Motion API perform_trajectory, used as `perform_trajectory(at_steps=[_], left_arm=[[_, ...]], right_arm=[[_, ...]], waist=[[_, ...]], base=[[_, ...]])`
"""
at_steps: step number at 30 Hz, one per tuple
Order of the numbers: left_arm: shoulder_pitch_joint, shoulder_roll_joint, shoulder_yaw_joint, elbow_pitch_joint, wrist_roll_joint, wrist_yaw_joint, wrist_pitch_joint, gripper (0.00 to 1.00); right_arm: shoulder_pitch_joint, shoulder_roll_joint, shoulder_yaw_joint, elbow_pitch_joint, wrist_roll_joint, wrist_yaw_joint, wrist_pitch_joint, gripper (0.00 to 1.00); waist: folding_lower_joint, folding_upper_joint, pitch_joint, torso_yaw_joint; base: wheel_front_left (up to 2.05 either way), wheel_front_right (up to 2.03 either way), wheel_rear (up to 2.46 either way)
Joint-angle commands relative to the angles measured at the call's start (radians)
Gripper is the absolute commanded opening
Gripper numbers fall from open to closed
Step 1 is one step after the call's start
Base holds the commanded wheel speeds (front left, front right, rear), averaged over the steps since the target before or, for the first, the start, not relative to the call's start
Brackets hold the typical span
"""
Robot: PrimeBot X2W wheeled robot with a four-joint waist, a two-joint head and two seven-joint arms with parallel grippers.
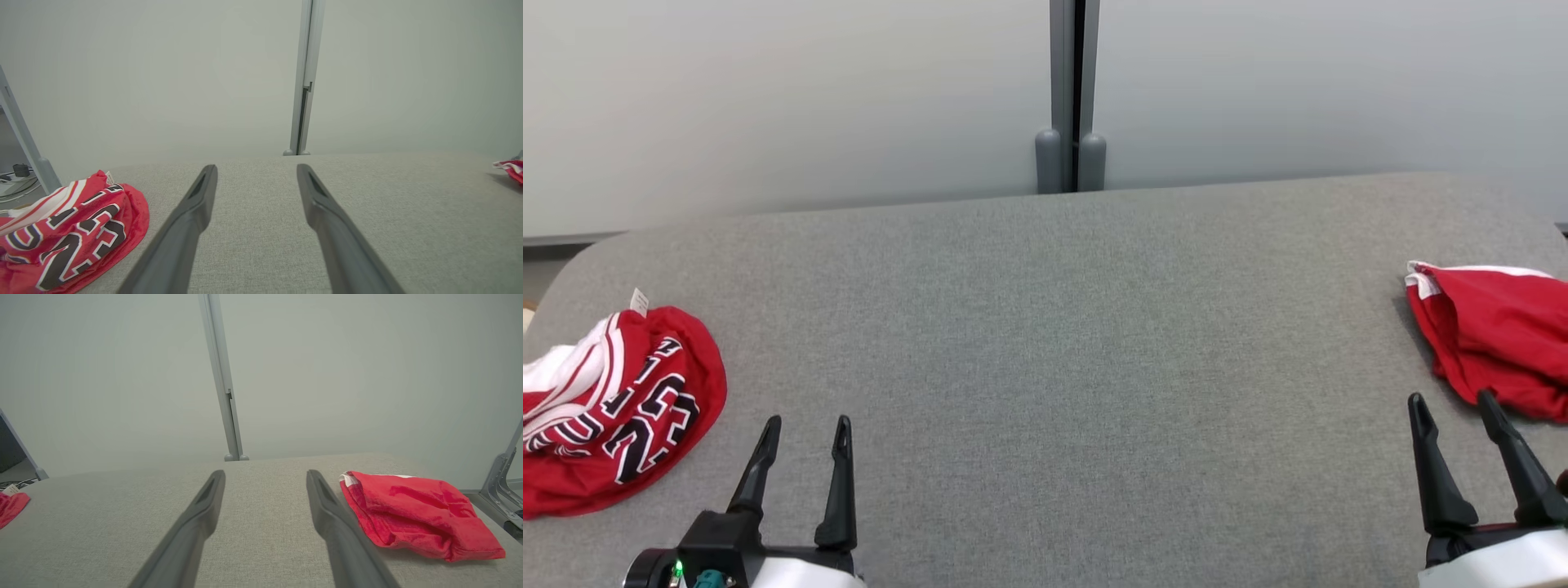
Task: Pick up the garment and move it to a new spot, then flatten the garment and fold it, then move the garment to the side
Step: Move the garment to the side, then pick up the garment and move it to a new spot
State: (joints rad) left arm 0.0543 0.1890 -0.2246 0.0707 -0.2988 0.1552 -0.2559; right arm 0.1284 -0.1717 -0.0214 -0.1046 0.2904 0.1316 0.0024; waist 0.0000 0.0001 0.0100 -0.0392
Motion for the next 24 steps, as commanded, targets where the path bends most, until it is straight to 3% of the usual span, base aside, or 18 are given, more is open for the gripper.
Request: perform_trajectory(at_steps=[1, 10, 24], left_arm=[[0.016, 0.012, 0.001, 0.000, -0.002, -0.001, 0.004, 1.00], [0.058, 0.021, -0.003, -0.005, -0.009, 0.008, 0.011, 1.00], [0.053, 0.029, -0.011, -0.006, -0.019, 0.013, 0.015, 1.00]], right_arm=[[0.016, 0.003, 0.001, -0.010, -0.003, -0.002, 0.010, 1.00], [0.056, -0.027, -0.016, -0.027, 0.004, -0.002, 0.034, 1.00], [0.058, -0.021, -0.030, -0.032, 0.007, -0.002, 0.027, 1.00]], waist=[[0.0000, -0.0001, -0.020, -0.004], [0.0000, -0.0001, -0.049, 0.000], [0.0000, -0.0001, -0.044, -0.001]], base=[[0.00, 0.00, 0.00], [0.00, 0.00, 0.00], [0.00, 0.00, 0.00]])
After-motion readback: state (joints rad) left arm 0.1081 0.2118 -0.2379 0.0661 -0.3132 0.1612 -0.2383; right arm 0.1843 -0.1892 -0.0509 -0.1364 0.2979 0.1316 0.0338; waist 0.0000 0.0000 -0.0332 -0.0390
